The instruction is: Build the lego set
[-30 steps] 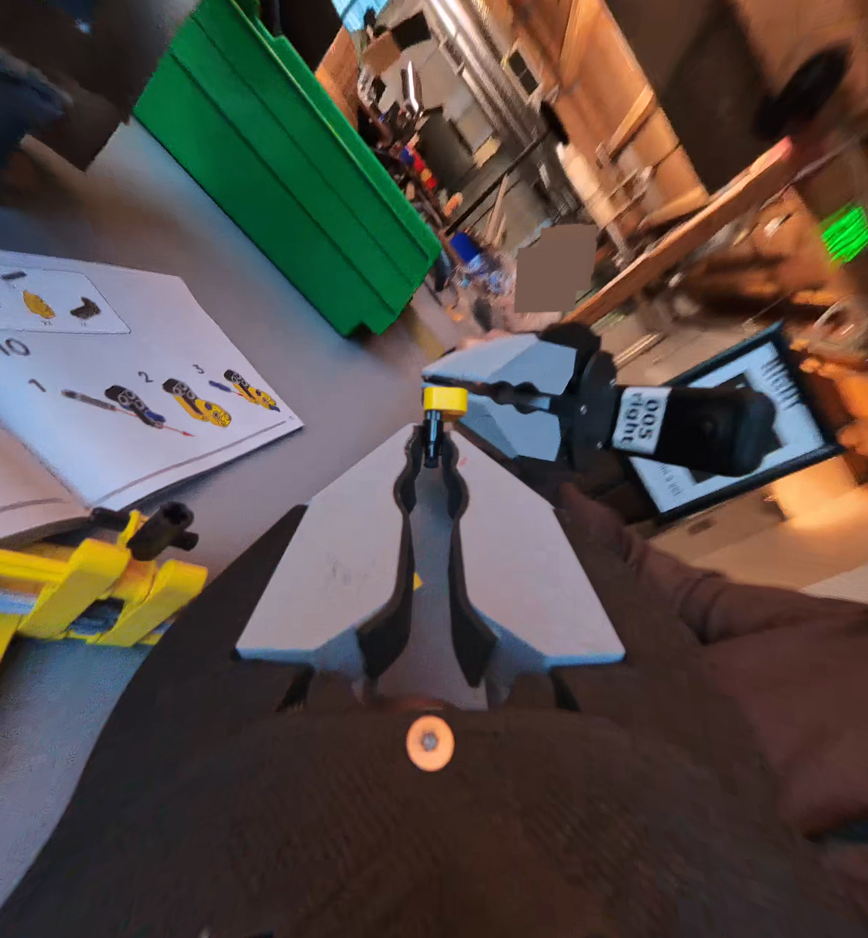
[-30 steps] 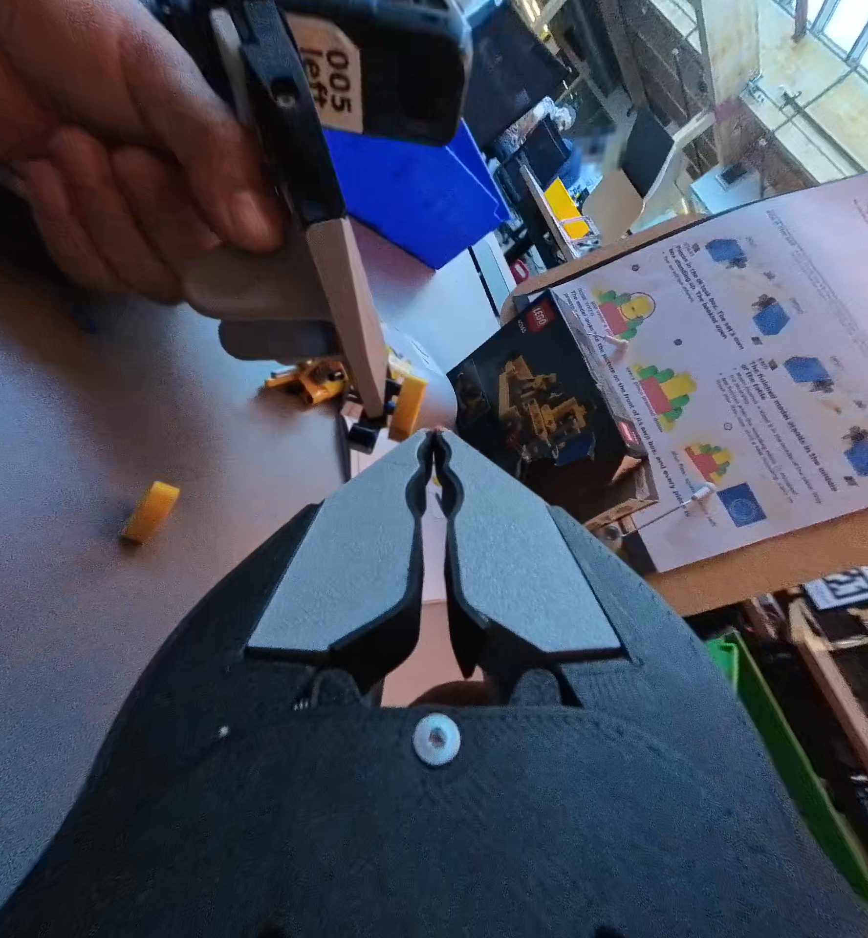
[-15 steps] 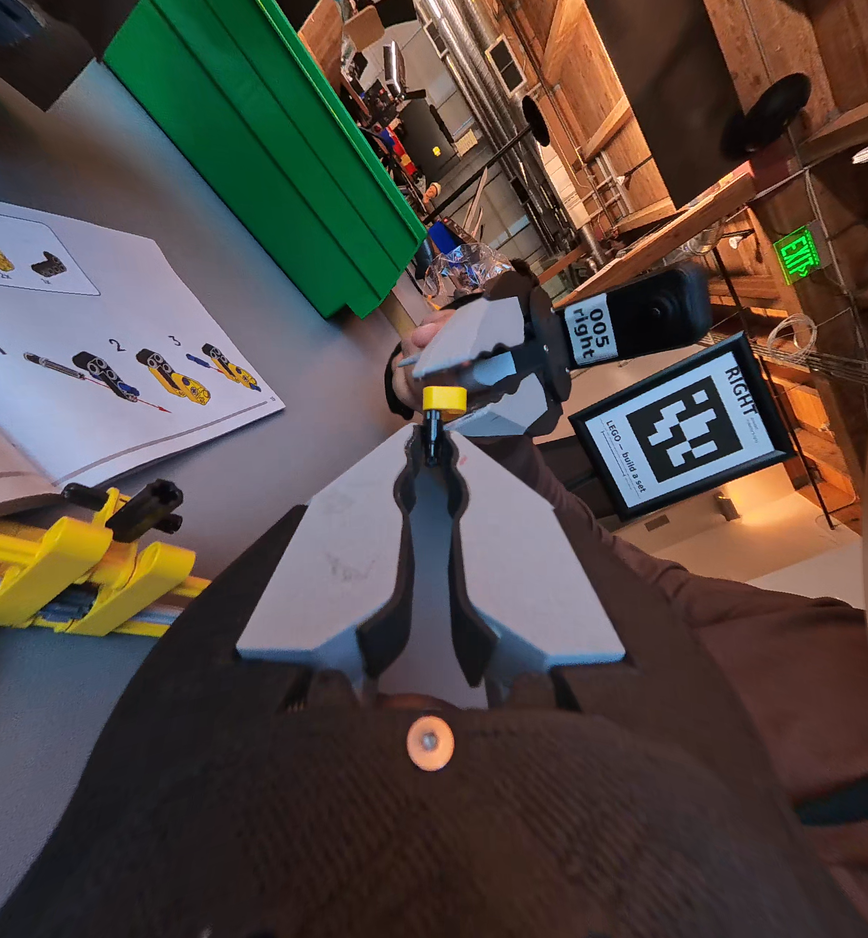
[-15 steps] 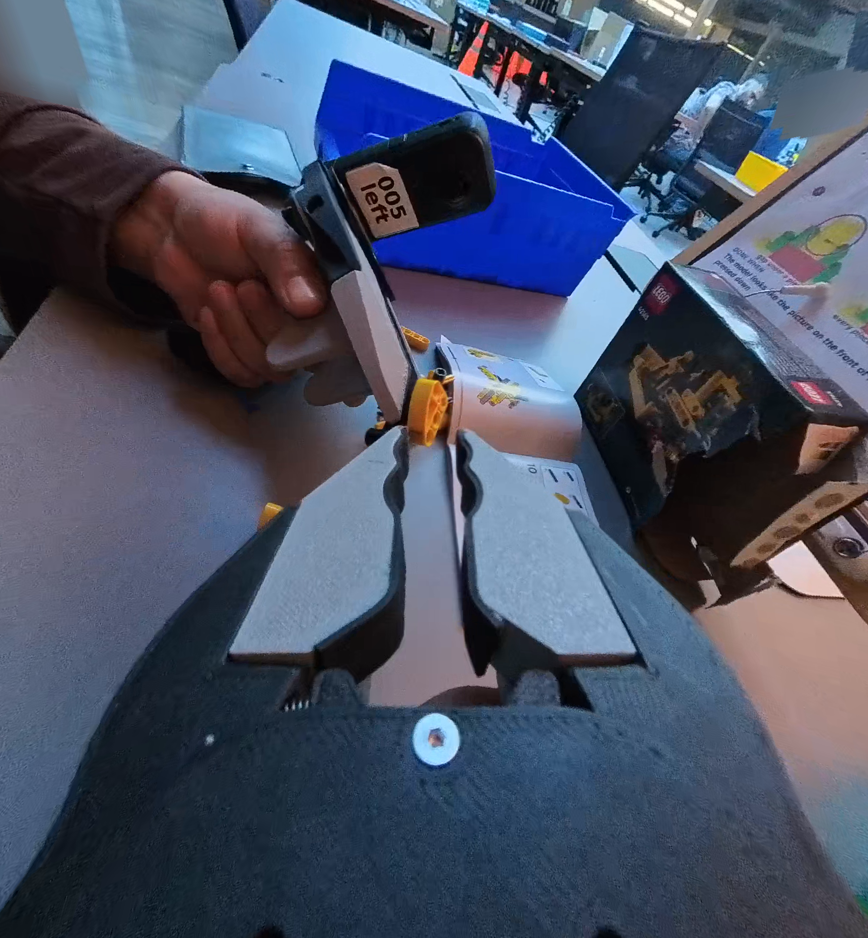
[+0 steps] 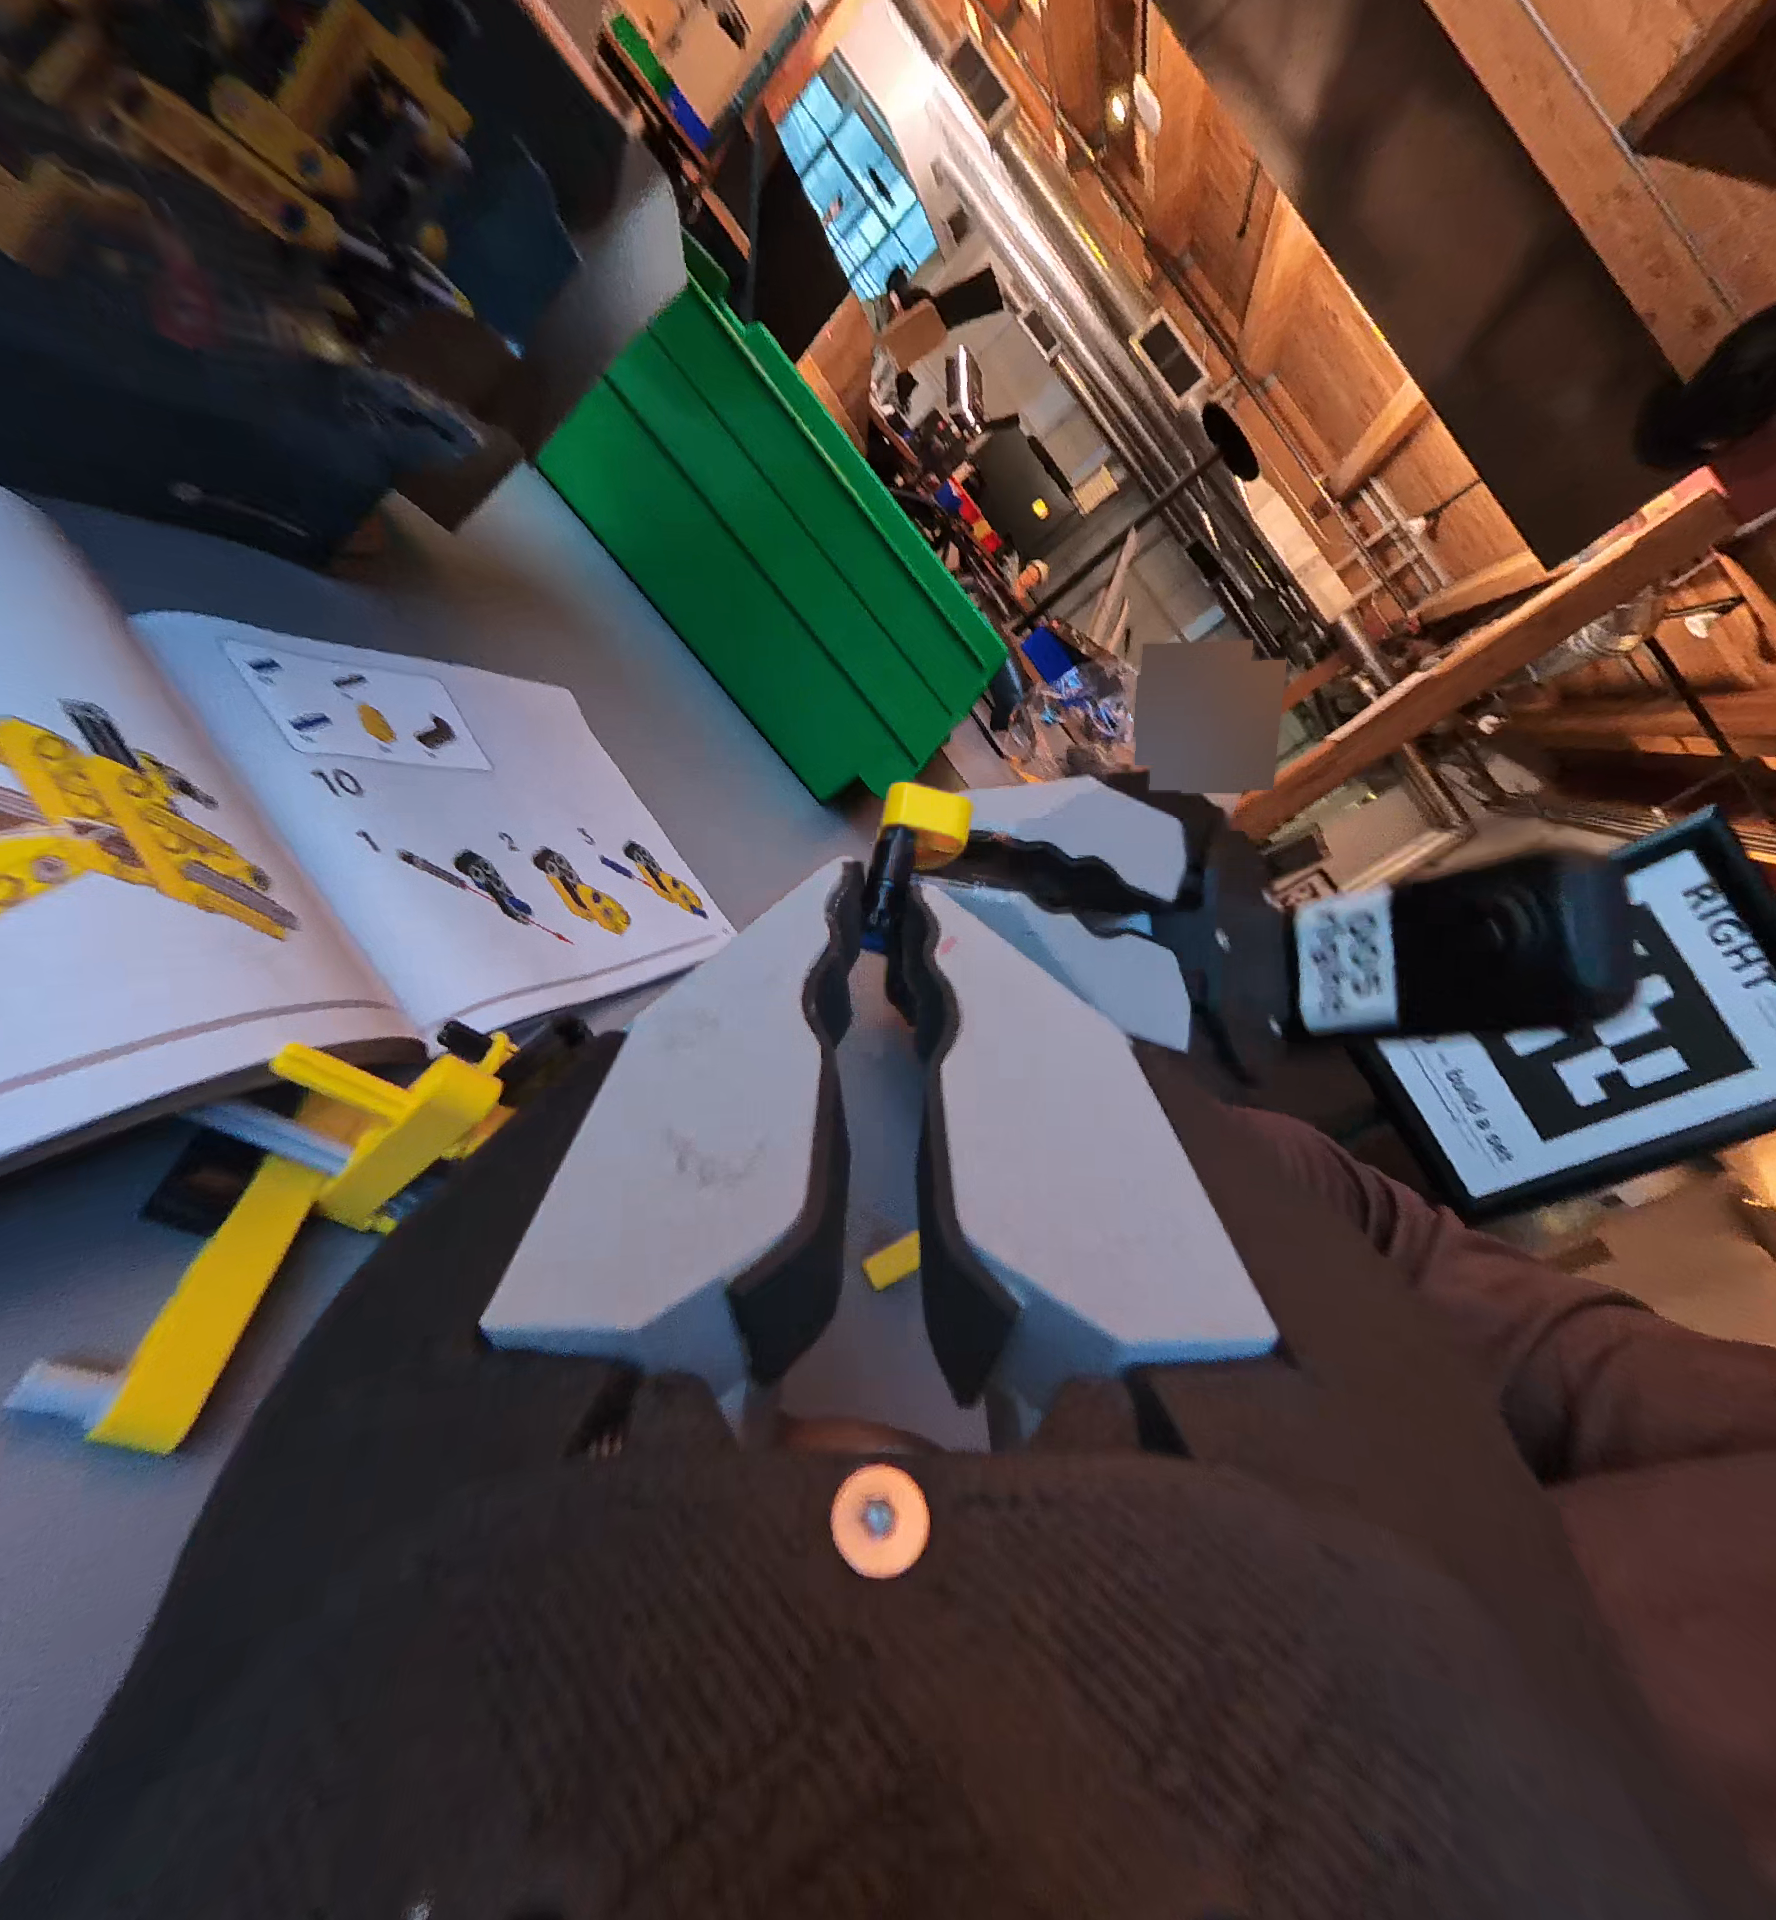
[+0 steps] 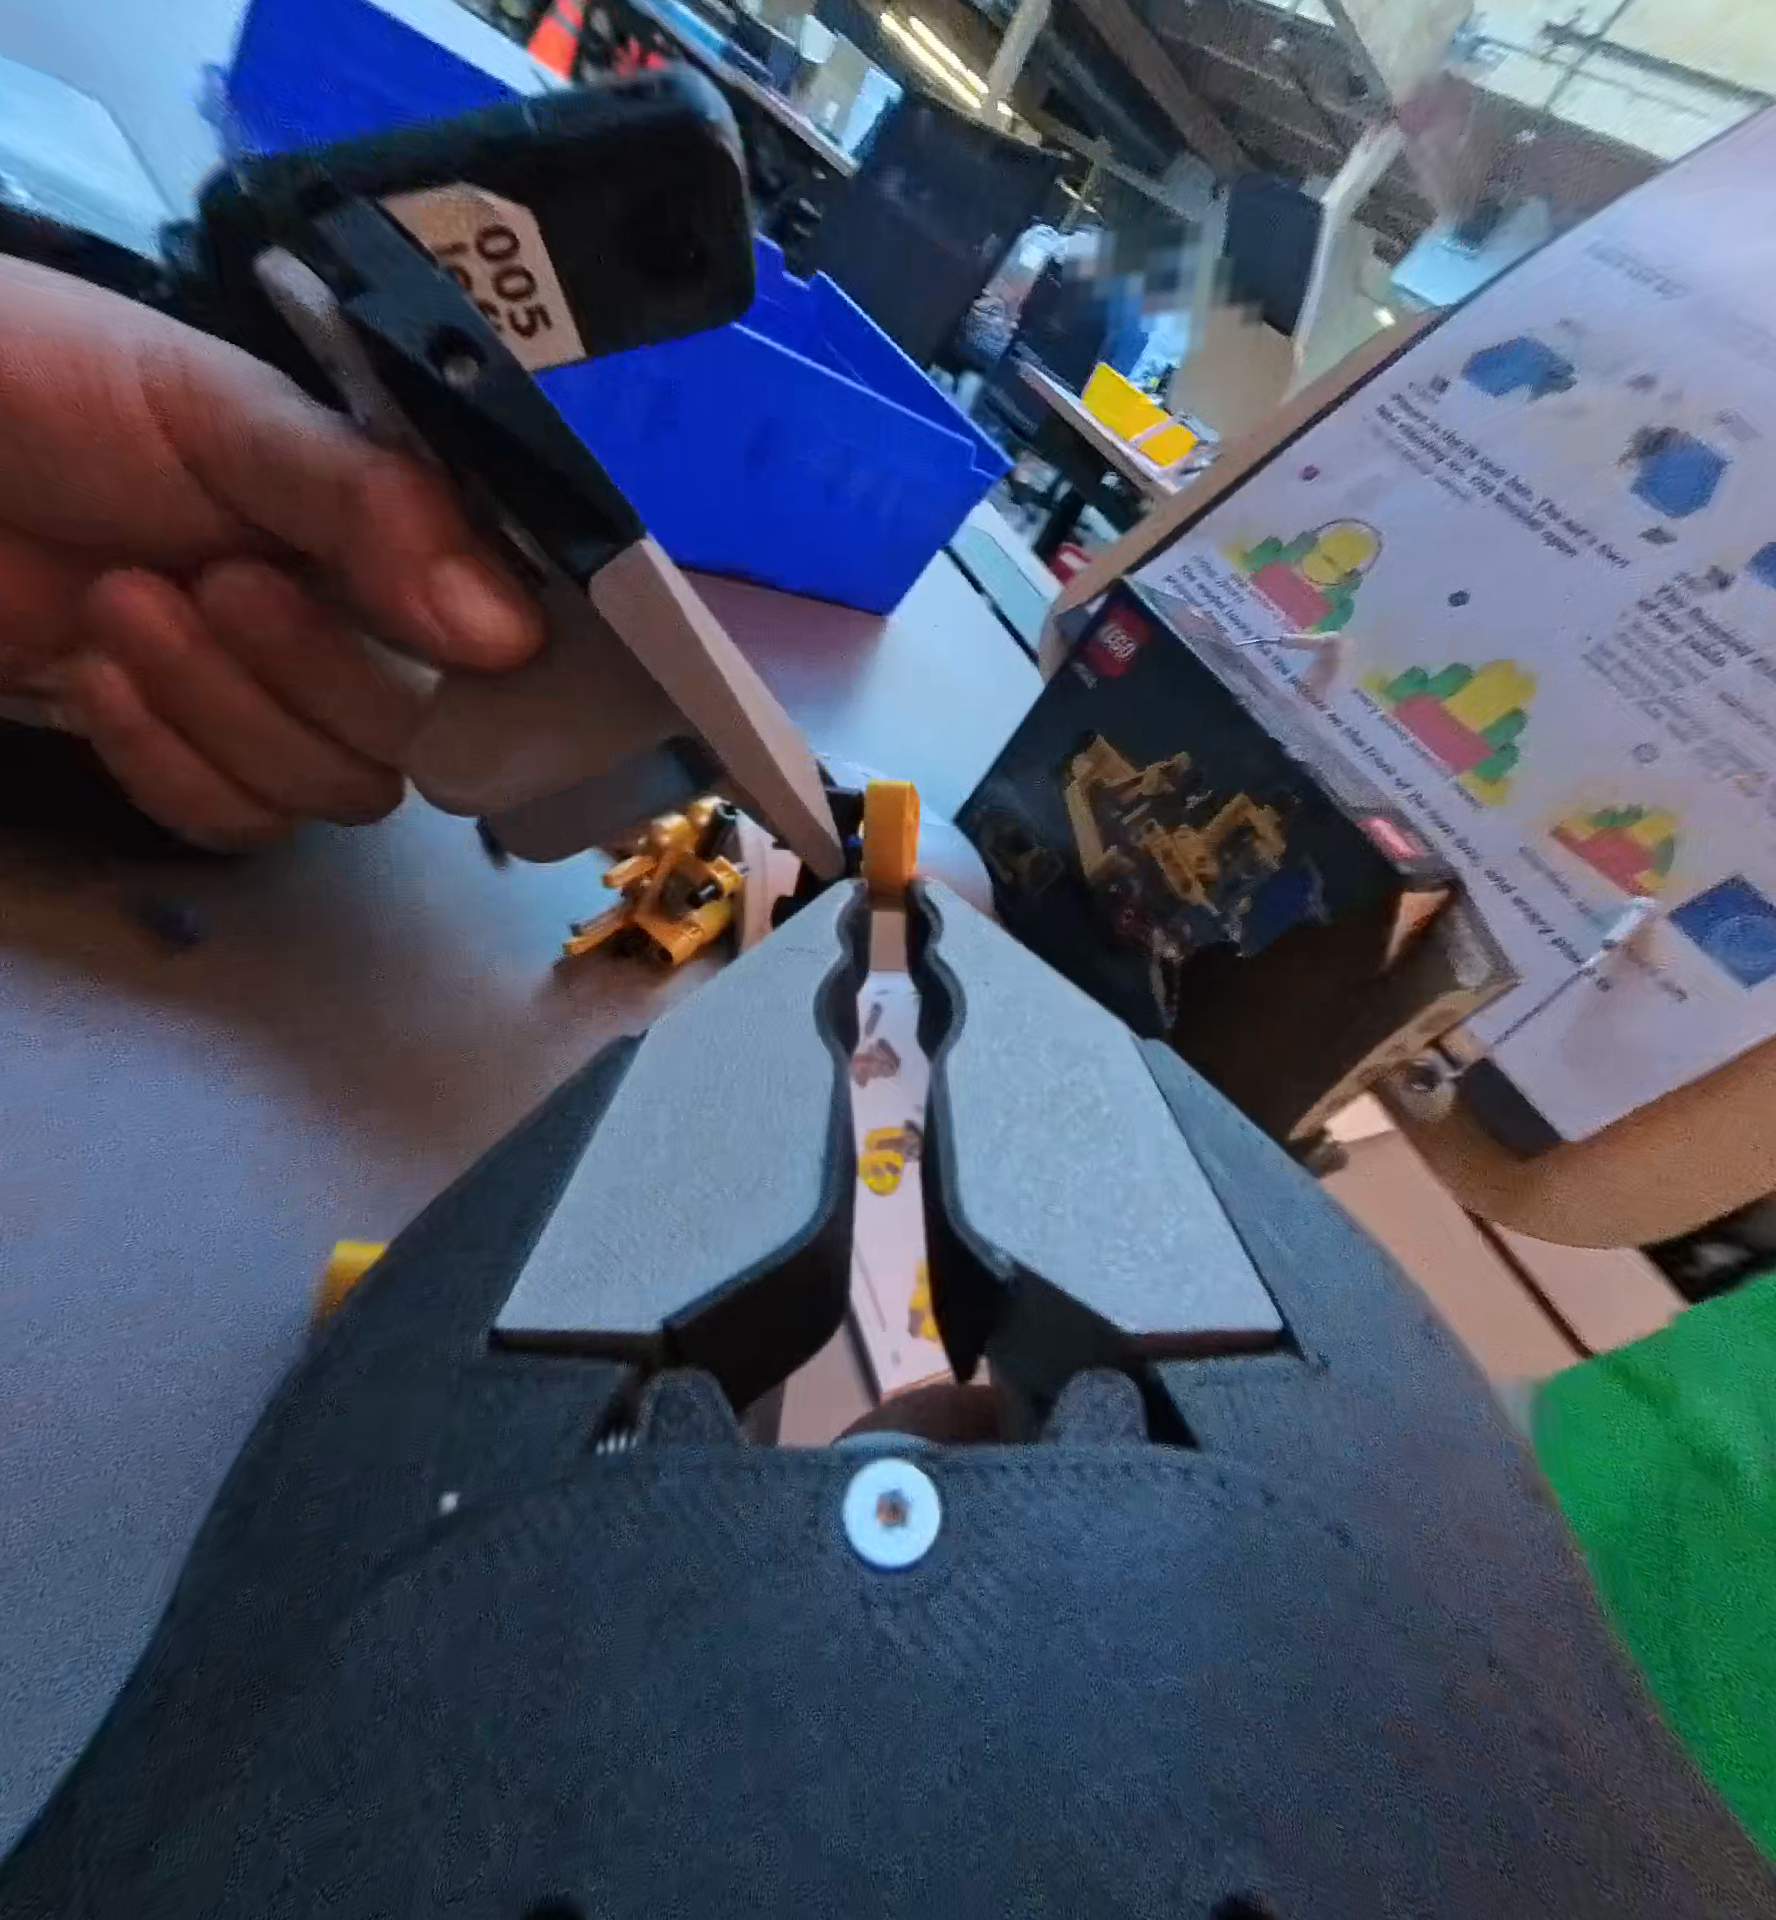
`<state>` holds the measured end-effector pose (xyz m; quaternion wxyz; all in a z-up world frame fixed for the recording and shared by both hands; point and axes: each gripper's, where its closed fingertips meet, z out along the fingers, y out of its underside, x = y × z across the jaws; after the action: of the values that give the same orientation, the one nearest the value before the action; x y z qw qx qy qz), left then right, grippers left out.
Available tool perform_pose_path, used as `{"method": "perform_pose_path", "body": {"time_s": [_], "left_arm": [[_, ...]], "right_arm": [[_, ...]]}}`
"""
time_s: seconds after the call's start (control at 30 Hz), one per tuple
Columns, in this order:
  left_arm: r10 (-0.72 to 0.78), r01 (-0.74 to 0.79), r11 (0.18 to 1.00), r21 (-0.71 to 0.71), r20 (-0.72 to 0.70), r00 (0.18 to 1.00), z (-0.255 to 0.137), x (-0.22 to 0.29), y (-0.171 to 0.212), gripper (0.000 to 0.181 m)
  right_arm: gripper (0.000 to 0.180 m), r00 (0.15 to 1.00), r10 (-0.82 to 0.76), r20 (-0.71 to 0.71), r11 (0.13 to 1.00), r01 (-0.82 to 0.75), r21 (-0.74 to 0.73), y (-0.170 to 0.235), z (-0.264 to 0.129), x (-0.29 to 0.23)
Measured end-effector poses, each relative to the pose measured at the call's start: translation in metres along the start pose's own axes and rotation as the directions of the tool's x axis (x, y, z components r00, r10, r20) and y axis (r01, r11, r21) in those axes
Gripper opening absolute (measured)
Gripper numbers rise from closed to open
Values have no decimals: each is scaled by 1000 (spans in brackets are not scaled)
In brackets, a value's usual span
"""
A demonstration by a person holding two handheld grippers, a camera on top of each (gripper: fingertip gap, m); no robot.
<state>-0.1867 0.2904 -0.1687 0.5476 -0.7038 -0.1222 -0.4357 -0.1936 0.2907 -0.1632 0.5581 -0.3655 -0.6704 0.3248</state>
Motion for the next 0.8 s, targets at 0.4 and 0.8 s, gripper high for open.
{"method": "perform_pose_path", "body": {"time_s": [0.4, 0.8], "left_arm": [[138, -139, 990, -13, -45, 989, 3, 16, -2, 17], [-24, 17, 999, -35, -187, 982, 0, 24, 4, 12]], "right_arm": [[3, 1000, 22, 3, 1000, -22, 18, -9, 1, -4], [3, 1000, 11, 23, 999, -11, 34, -12, -7, -9]]}}
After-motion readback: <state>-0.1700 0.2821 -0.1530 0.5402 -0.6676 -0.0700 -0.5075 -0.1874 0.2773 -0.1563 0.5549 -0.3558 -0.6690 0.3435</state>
